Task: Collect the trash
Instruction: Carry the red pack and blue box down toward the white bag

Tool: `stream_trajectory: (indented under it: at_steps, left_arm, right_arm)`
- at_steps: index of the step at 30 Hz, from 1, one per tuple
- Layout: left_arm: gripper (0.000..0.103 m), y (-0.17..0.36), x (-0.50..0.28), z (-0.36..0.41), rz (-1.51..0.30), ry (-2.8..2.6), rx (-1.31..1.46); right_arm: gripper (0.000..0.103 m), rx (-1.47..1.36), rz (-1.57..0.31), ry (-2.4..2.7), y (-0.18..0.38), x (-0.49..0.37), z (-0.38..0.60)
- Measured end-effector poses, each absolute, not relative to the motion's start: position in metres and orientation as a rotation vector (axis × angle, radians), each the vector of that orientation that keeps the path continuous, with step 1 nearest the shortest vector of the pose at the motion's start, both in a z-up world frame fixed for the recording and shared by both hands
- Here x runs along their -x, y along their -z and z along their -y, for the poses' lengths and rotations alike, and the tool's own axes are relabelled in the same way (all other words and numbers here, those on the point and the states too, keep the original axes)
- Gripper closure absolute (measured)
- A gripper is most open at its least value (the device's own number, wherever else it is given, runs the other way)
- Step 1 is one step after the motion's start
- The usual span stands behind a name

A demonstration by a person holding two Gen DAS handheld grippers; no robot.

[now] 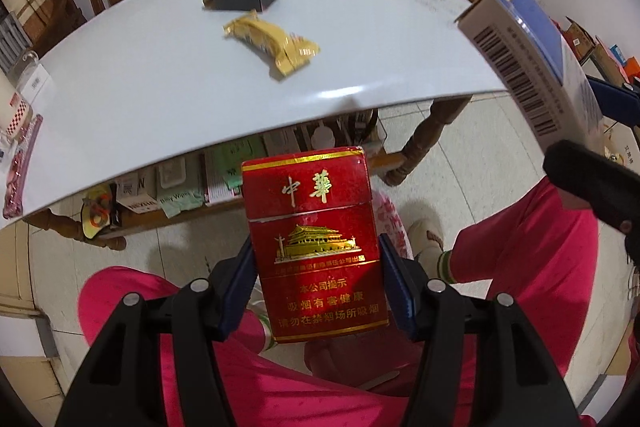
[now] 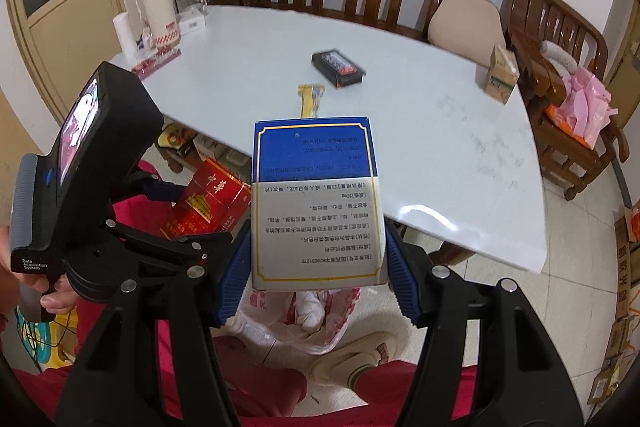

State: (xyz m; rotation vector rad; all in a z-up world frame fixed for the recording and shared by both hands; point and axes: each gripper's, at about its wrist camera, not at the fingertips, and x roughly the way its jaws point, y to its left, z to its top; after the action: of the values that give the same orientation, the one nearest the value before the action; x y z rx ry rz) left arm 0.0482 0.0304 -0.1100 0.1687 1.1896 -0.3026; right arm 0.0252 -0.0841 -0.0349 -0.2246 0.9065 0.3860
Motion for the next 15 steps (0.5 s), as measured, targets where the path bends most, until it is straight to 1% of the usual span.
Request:
stream_trajectory:
  at_steps: [6,15]
  left_arm:
    - [0.046,0.139,-0.042,-0.028,-1.239,0.298,-0.179]
    - [0.046,0.178,-0.049,-0.023,-1.304,0.298,-0.179]
  right_arm:
    - [0.043,0.200,-0.985,-0.393,0.073,-0.022,0.084]
    - [0.043,0.154,-1.070,-0.384,0.114,-0.032,0.092]
